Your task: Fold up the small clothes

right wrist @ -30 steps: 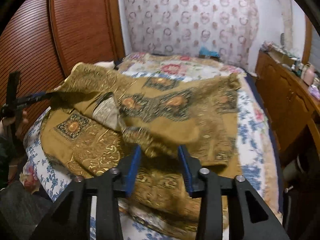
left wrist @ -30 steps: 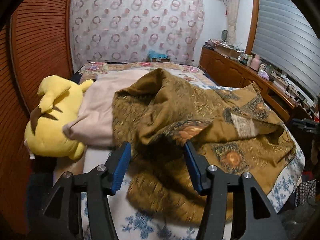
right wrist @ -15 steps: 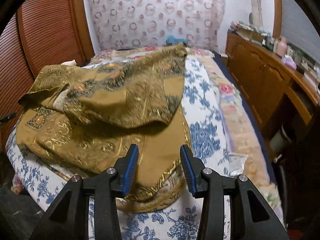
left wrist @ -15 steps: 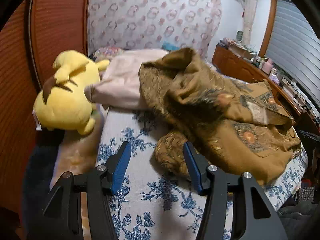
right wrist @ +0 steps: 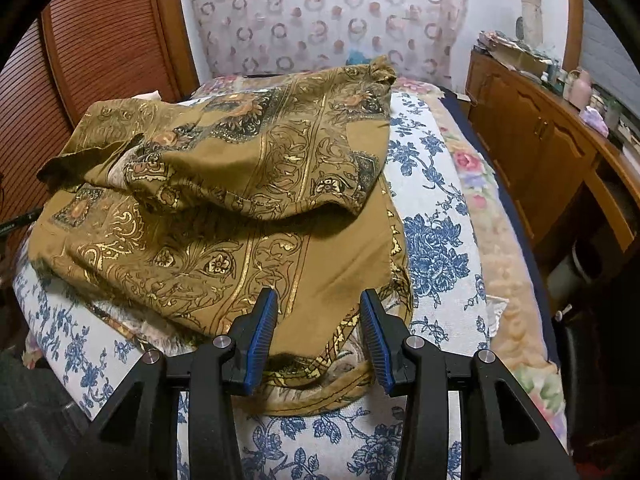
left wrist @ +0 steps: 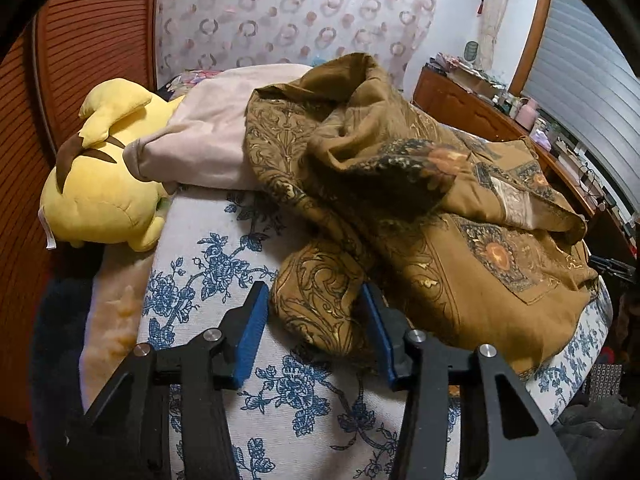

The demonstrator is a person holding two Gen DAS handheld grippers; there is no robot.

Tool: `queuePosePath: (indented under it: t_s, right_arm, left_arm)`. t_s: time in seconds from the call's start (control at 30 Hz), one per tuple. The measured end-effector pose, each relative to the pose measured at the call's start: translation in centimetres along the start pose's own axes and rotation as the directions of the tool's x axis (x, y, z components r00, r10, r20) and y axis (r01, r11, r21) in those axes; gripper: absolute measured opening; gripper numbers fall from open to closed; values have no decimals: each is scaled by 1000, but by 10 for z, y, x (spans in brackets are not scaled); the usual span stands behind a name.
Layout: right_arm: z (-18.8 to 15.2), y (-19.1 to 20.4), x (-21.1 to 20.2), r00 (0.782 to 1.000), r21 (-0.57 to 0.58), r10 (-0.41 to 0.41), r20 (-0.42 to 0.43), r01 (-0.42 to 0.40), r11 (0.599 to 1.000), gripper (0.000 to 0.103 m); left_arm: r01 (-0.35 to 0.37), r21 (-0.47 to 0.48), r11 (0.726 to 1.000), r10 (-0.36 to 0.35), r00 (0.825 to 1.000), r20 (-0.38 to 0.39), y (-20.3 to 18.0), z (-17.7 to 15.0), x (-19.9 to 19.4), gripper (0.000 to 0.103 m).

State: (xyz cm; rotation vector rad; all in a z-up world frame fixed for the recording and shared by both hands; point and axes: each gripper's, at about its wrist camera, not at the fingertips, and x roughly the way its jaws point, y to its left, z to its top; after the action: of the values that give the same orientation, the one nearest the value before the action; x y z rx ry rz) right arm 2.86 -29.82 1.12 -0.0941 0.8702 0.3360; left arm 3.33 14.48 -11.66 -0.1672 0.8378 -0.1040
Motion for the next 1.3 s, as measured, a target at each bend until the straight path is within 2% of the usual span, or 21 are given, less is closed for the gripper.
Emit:
queuePosePath:
  t_s: [0.13, 0.23, 0.27, 0.37, 0.47, 0.53, 0.57, 0.6, 0.67, 0.83, 0.93, 1.07, 1.13, 1.27, 1.3]
  right_arm:
    - [0, -9, -5, 999, 10, -41, 16, 41, 999, 45]
    - [-1, -16, -2, 996, 21, -86, 12, 86, 996, 45]
    - [-3, -18, 0, 995, 26, -97, 4, 97, 995, 45]
    - [-4, -19, 3, 995, 25, -98, 6, 98, 995, 46]
    - [-5, -18, 5, 995, 20, -100, 12, 100, 995, 46]
    - [-8, -17, 5, 996, 19, -92, 16, 91, 996, 46]
    - [-9, -18, 2, 996, 20, -88, 17, 88, 996, 39]
    - [-10, -18, -1, 996, 19, -83, 19, 82, 996, 24]
    - [-12, -19, -4, 999, 17, -45, 15, 45, 999, 6]
    - [-5, -25, -32, 998, 37, 17, 64, -20, 999, 3]
    - [1, -26, -66, 994, 29, 28, 108, -31, 999, 3]
    - [-12, -24, -88, 996, 2, 3, 87, -4, 1000, 3]
    - [-22, -23, -84, 999, -3, 0, 49, 0, 1000, 3]
    - [-32, -28, -73, 999, 22, -36, 28, 36, 999, 8]
    - [-31, -30, -72, 999, 31, -44, 27, 43, 999, 10]
  left_arm:
    - [-6, 12, 1000, 6, 1000, -2, -3, 0, 1, 49]
    - [6, 14, 1000, -6, 1000, -1, -4, 1, 1, 37]
    - [14, 14, 1000, -14, 1000, -3, -5, 0, 2, 23]
    - [35, 13, 999, -35, 999, 2, -9, -1, -2, 5]
    - [55, -9, 998, -55, 997, 61, -10, -1, -24, 3]
    - [57, -19, 998, -55, 993, 102, -11, -1, -42, 3]
    - [59, -28, 998, -55, 990, 127, -10, -2, -55, 3]
    - [61, -34, 998, -55, 987, 150, -10, -3, -68, 3]
    - [72, -35, 997, -64, 980, 189, -10, -4, -91, 3]
    - [45, -41, 998, -36, 978, 205, -5, -8, -122, 3]
    - [32, -19, 999, -28, 986, 162, -9, -13, -125, 3]
    - [-4, 22, 1000, 2, 995, 96, -12, -25, -113, 4]
    - [-27, 36, 999, 25, 998, 58, -9, -29, -103, 10]
    - [-51, 33, 998, 49, 997, 54, -5, -29, -96, 39]
    - [-44, 32, 999, 42, 997, 59, -5, -27, -95, 41]
